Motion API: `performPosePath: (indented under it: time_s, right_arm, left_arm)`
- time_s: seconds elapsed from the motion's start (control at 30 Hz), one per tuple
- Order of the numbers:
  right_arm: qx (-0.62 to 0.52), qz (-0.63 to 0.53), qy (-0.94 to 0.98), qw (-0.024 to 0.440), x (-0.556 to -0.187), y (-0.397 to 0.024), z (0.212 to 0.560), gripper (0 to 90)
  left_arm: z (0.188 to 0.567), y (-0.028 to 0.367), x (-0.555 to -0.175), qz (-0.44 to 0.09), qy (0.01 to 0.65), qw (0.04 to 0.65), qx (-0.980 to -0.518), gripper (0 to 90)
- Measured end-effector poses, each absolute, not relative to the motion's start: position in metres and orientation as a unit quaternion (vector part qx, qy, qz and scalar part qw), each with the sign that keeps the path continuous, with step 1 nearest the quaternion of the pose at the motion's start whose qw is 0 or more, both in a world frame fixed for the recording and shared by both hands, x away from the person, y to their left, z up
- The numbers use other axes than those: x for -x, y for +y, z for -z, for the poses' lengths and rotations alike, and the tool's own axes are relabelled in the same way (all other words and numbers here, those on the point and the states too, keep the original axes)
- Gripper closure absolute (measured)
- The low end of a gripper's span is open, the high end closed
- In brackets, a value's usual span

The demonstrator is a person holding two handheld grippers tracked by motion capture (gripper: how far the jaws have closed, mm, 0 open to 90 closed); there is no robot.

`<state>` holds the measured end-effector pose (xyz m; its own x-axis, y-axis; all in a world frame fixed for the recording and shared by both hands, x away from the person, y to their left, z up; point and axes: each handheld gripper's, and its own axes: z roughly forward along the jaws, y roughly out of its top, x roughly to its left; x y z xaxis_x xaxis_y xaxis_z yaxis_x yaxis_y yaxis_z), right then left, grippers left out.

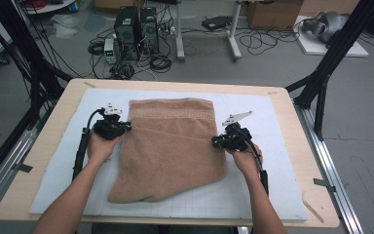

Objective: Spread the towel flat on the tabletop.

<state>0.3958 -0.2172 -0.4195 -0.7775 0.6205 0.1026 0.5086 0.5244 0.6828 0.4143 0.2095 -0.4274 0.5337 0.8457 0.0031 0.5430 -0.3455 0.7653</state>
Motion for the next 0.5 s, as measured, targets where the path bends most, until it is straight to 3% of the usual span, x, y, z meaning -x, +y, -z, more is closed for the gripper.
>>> performPosePath:
  time_s: [0.07, 0.23, 0.5]
  right_arm:
    - [-0.325, -0.355, 0.874, 0.072, -0.397, -0.214, 0.424, 83.7]
    - [-0.317, -0.380, 0.865, 0.084, -0.390, -0.217, 0.413, 73.4]
    - [-0.274, -0.405, 0.867, 0.092, -0.358, -0.218, 0.390, 61.0]
  left_arm:
    - [0.429, 0.209, -0.414, -0.199, 0.430, 0.366, -0.801, 88.4]
    - [0.418, 0.215, -0.407, -0.183, 0.427, 0.390, -0.795, 75.8]
    - [0.399, 0.224, -0.377, -0.177, 0.388, 0.410, -0.807, 61.9]
